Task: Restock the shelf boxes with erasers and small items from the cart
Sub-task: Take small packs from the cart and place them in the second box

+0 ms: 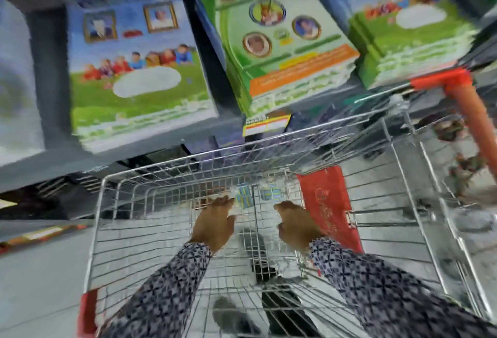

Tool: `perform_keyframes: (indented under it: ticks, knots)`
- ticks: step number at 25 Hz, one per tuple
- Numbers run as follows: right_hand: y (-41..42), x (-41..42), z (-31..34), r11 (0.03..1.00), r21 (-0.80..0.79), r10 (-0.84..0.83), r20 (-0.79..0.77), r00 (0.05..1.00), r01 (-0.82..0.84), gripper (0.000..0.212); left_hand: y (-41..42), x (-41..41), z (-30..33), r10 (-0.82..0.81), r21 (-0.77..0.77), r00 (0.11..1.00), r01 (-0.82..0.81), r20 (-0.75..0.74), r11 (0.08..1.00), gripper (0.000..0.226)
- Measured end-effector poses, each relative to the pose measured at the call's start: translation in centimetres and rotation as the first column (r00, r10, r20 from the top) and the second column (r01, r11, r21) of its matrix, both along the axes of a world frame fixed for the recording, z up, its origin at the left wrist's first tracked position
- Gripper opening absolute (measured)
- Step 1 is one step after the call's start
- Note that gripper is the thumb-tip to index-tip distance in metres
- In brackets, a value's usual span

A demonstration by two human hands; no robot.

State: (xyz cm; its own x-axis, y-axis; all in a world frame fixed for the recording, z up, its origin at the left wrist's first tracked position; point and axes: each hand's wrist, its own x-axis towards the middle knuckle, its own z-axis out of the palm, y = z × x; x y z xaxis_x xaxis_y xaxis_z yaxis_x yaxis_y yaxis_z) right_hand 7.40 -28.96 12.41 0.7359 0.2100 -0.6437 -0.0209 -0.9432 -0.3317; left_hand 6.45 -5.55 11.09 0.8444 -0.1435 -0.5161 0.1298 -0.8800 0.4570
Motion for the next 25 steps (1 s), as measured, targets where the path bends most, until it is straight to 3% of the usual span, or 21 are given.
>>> perform_keyframes:
  ticks: [3, 6, 10, 13, 15, 19, 23, 25]
  knots:
    - [0.4, 0.5, -7.9, 0.990, -0.111, 0.080, -0.062, 0.995, -0.086, 0.073, -2.2, 2.5, -7.7, -0.092, 0.036, 0.996, 0.091, 0.016, 0.995, 0.061]
    - [0.9, 3.2, -14.3, 0.963, -0.169, 0.232, 0.109, 0.967, -0.212, 0.067, -3.9, 3.8, -14.1, -0.228, 0.106, 0.970, 0.219, 0.086, 0.970, 0.073]
    - [0.6, 6.0, -19.9, 0.913, -0.212, 0.384, 0.159, 0.909, -0.349, 0.090, -3.5, 2.8, -19.3, -0.257, 0.168, 0.953, 0.231, 0.159, 0.958, 0.080]
    - [0.6, 6.1, -20.4, 0.926, -0.213, 0.353, 0.187, 0.917, -0.313, 0.062, -3.1, 2.5, -20.6, -0.299, 0.204, 0.922, 0.253, 0.246, 0.946, 0.071]
    - [0.8, 5.9, -20.2, 0.964, -0.145, 0.252, 0.230, 0.940, -0.223, 0.066, -3.0, 2.4, -20.9, -0.321, 0.207, 0.914, 0.273, 0.249, 0.939, 0.068]
    - [1.5, 4.3, -18.7, 0.975, -0.077, 0.224, 0.318, 0.921, -0.210, 0.051, -3.5, 1.0, -17.8, -0.343, 0.209, 0.911, 0.298, 0.229, 0.931, 0.068]
    - [2.5, 2.0, -11.9, 0.985, -0.023, 0.167, 0.352, 0.921, -0.170, 0.071, -1.2, -1.1, -12.7, -0.307, 0.224, 0.931, 0.262, 0.199, 0.939, 0.081]
    - [3.2, 0.3, -5.5, 0.993, 0.044, 0.081, 0.415, 0.906, -0.108, 0.073, 0.1, -2.5, -7.2, -0.251, 0.222, 0.948, 0.206, 0.195, 0.953, 0.085]
